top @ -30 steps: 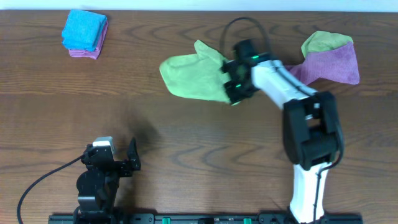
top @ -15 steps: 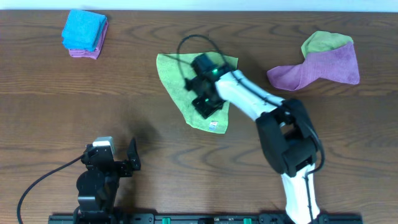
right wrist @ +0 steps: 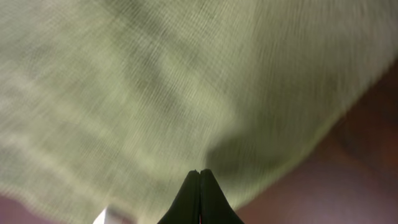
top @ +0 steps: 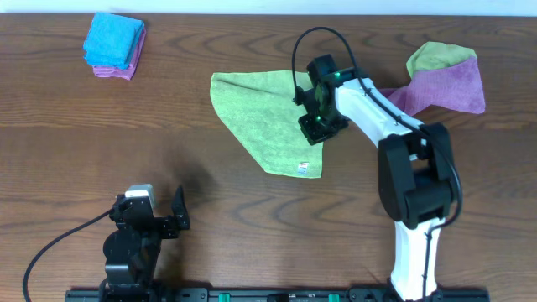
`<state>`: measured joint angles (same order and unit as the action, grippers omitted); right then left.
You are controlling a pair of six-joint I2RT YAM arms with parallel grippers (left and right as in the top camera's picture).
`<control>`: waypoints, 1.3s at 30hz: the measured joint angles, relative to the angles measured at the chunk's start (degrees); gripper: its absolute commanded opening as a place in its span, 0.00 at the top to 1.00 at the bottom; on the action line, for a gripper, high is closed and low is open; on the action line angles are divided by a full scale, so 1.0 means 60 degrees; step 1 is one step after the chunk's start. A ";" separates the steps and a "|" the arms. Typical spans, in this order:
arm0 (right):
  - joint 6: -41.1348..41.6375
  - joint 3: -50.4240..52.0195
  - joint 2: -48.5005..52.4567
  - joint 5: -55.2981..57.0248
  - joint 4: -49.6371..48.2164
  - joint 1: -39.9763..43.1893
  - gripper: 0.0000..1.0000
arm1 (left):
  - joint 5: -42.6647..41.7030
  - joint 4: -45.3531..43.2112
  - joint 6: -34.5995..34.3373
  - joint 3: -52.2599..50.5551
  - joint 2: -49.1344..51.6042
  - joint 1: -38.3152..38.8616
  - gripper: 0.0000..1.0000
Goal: Fold the cloth
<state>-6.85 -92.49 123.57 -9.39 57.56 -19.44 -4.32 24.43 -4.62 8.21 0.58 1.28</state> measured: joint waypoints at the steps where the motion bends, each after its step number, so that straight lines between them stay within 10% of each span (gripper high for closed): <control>1: 0.0000 0.0018 -0.0189 -0.0051 0.0160 0.0000 0.98 | 0.0000 0.0000 0.0000 0.0000 0.0000 0.0000 0.05; 13: 0.0608 0.2932 -0.3952 -0.1067 -0.0645 0.0040 0.59 | -0.0004 0.0007 0.0000 0.0000 0.0000 0.0000 0.05; 21: 0.1592 0.6011 -0.4353 -0.1810 -0.2798 0.0219 0.55 | -0.0004 -0.0007 0.0000 0.0000 0.0000 0.0000 0.05; 39: 0.2138 0.6557 -0.3654 -0.2637 -0.4324 0.0404 0.58 | 0.0000 -0.0007 0.0000 0.0000 0.0000 0.0000 0.05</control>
<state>5.98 -53.15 101.65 -25.21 31.62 -17.02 -4.32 24.38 -4.62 8.21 0.58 1.28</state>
